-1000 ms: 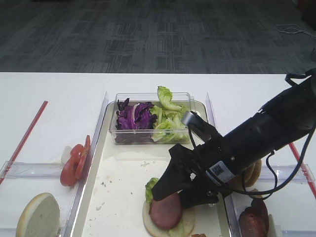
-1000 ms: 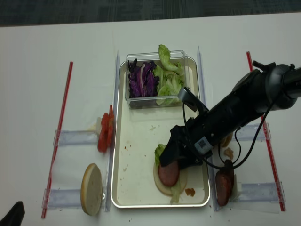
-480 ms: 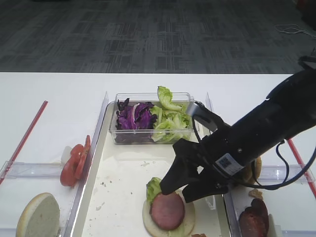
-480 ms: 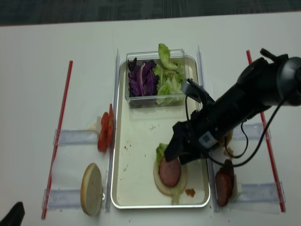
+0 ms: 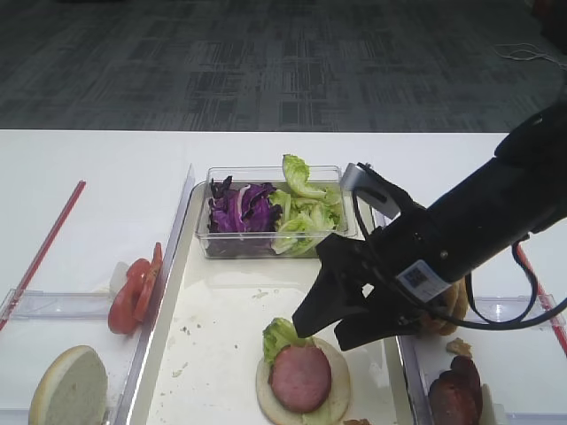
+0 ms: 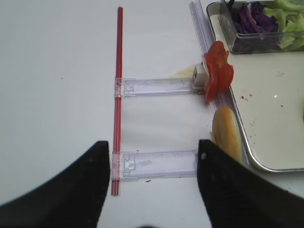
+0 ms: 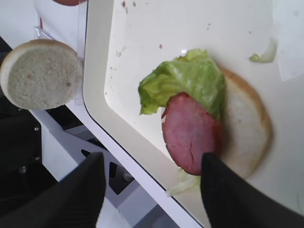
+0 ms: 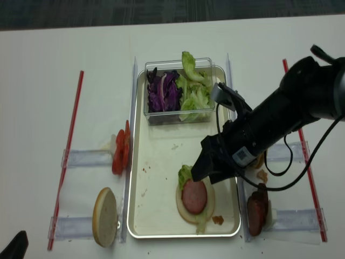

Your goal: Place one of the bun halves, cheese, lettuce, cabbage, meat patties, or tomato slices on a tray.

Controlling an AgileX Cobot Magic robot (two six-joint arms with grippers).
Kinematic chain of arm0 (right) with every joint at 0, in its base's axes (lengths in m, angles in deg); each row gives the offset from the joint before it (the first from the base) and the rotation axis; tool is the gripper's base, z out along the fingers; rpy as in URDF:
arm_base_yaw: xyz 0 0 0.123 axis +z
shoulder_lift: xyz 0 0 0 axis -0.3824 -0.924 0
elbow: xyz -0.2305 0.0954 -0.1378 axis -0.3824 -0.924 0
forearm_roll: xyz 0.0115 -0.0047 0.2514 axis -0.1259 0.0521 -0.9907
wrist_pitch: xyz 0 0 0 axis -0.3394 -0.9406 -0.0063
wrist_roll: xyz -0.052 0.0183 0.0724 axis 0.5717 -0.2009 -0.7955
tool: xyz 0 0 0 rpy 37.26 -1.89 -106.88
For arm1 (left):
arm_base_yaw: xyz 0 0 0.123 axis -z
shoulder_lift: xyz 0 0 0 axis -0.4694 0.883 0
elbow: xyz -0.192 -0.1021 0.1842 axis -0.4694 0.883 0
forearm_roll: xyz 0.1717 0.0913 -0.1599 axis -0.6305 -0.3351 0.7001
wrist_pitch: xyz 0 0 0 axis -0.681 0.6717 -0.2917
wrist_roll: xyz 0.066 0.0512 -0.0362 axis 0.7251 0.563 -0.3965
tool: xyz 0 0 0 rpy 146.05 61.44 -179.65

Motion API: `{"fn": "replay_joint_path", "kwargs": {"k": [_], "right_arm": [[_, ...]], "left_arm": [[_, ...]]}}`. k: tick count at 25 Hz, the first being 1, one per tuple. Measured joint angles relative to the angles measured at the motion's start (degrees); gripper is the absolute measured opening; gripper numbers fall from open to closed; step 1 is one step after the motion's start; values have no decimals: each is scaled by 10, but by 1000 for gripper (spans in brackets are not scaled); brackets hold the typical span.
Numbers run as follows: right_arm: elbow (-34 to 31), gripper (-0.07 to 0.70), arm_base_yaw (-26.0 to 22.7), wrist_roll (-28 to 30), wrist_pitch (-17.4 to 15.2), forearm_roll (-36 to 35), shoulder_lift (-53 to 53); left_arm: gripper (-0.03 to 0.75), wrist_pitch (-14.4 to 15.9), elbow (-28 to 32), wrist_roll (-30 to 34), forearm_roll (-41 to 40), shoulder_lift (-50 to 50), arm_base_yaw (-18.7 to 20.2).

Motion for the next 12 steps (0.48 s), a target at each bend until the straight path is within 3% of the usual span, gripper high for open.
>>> {"fn": "replay_joint_path", "kwargs": {"k": [8, 12], "right_arm": [[0, 459, 0, -20, -14, 17, 41], [24, 459, 0, -66, -43, 80, 43]], "left_arm": [[391, 0, 0, 0, 0, 0, 0], [391, 0, 0, 0, 0, 0, 0]]}}
